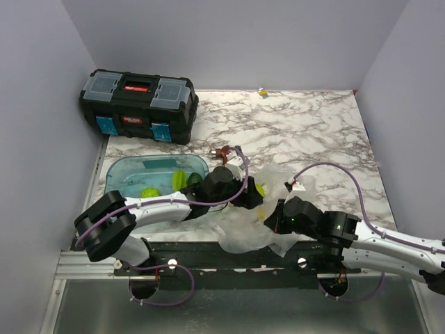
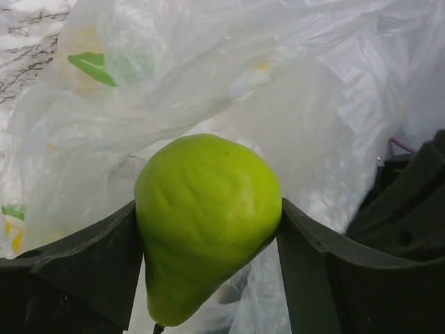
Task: Take the fake fruits out of the plastic bag
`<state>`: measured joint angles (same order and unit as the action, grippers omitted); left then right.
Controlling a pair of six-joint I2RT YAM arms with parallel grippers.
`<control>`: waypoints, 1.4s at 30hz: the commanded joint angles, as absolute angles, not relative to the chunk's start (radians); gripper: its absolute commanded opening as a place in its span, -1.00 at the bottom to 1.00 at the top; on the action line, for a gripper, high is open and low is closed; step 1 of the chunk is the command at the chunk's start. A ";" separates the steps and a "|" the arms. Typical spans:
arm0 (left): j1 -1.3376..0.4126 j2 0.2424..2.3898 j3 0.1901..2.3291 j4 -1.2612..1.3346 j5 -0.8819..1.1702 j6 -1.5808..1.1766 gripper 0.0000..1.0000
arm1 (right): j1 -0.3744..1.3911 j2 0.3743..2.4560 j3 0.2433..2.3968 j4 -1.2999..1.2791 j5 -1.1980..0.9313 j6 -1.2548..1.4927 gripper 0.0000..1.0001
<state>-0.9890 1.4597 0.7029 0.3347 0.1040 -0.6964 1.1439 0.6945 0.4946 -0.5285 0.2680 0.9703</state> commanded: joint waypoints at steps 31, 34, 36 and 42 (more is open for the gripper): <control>-0.483 0.787 0.673 -0.570 -0.411 -0.601 -0.93 | 1.146 0.738 0.571 -0.578 0.467 1.095 -0.99; -0.358 0.858 0.696 -0.560 -0.290 -0.611 -0.93 | 1.146 0.736 0.571 -0.577 0.454 1.101 -0.99; -0.272 0.925 0.688 -0.502 -0.190 -0.629 -0.92 | 1.147 0.732 0.566 -0.576 0.447 1.102 -0.99; -0.130 1.179 0.744 -0.485 -0.042 -0.725 -0.98 | 1.145 0.703 0.560 -0.599 0.447 1.121 -0.99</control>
<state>-0.1780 1.0508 0.6865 -0.4973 -0.1684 -0.6609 1.1439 0.7288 0.5694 -0.5781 0.4351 1.0924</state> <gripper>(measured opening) 0.666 0.007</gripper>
